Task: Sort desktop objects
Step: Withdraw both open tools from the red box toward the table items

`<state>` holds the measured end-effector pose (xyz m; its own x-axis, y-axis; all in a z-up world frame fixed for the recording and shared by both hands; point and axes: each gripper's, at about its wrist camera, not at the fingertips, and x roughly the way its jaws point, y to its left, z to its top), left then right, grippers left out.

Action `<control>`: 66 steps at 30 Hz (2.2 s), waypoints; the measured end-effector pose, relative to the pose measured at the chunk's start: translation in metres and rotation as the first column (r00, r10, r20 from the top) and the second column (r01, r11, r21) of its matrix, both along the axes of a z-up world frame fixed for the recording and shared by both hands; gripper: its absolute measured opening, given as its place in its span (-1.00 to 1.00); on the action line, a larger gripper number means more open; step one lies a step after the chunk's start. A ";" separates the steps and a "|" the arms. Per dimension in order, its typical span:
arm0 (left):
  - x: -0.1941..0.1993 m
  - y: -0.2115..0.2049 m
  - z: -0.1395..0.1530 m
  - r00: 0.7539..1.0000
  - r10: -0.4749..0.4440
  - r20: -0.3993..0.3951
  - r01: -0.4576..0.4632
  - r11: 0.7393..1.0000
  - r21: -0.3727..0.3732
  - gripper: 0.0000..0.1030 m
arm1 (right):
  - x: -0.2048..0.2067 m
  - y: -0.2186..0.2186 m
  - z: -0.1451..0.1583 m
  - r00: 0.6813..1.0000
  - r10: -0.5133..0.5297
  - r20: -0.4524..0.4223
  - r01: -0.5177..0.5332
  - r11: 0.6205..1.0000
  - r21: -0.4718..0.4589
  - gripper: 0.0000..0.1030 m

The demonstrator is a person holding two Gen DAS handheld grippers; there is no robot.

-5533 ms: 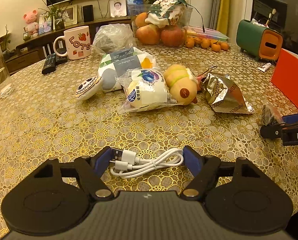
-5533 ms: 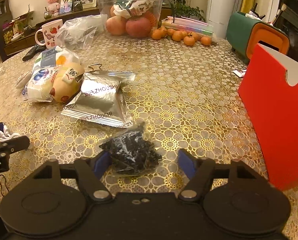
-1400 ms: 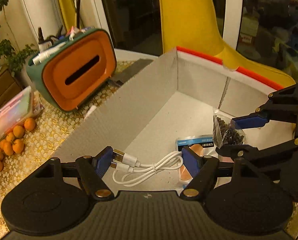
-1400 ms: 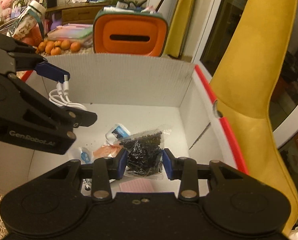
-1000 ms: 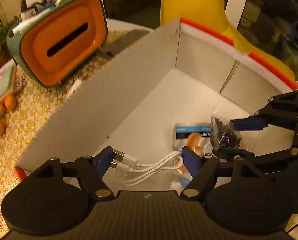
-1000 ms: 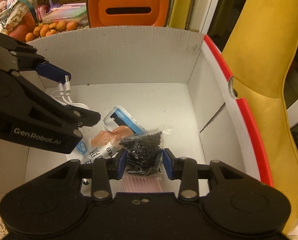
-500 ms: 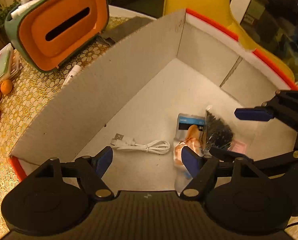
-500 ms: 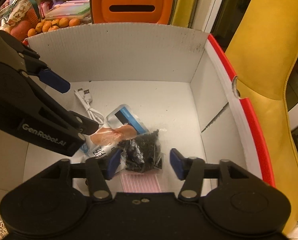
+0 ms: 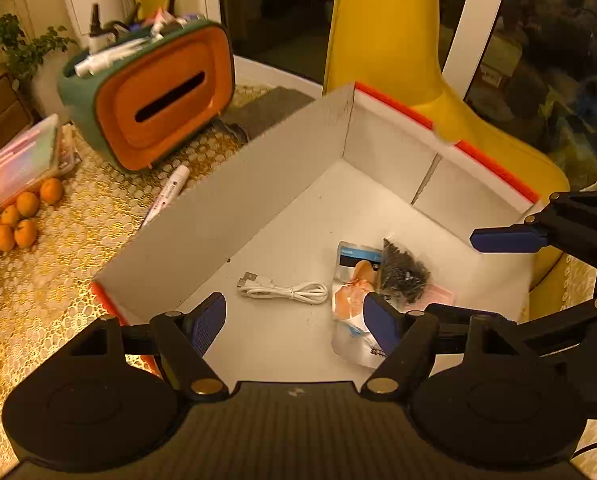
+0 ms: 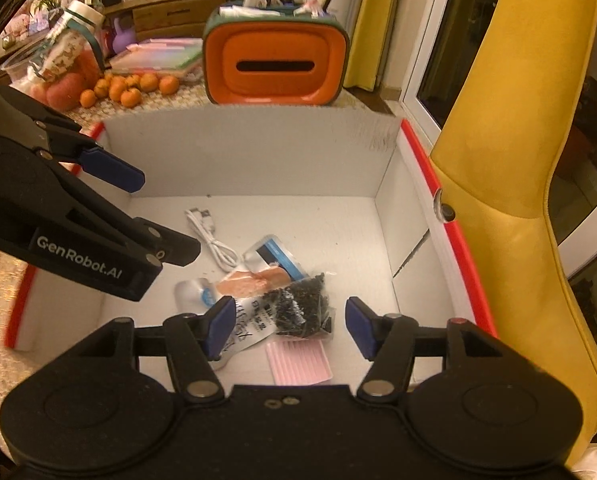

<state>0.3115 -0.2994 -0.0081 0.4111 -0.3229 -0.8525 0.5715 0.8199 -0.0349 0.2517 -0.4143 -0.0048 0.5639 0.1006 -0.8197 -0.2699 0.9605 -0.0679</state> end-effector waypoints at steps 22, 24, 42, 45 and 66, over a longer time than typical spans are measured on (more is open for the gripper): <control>-0.095 0.071 0.060 0.978 0.068 0.196 -0.047 0.993 -0.110 0.47 | -0.062 0.029 0.043 0.993 0.025 0.119 -0.035 0.996 0.082 0.47; -0.102 0.077 0.061 0.976 0.074 0.204 -0.050 0.992 -0.119 0.50 | -0.067 0.032 0.045 0.992 0.028 0.127 -0.038 0.996 0.081 0.51; -0.163 0.142 0.061 0.950 0.162 0.269 -0.120 0.979 -0.168 0.67 | -0.119 0.073 0.046 0.979 0.061 0.194 -0.084 0.990 0.112 0.79; -0.171 0.158 0.062 0.942 0.189 0.276 -0.141 0.973 -0.183 0.82 | -0.123 0.083 0.046 0.979 0.058 0.194 -0.086 0.987 0.137 0.79; -0.204 0.291 0.018 0.872 0.409 0.268 -0.348 0.904 -0.249 0.99 | -0.129 0.180 0.033 0.965 0.115 0.237 -0.148 0.981 0.126 0.91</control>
<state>0.1073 -0.0086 0.0103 0.7642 -0.2292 -0.6028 0.2254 0.9707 -0.0833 0.1227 -0.2345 0.0279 0.7073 0.2922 -0.6437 -0.3880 0.9216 -0.0081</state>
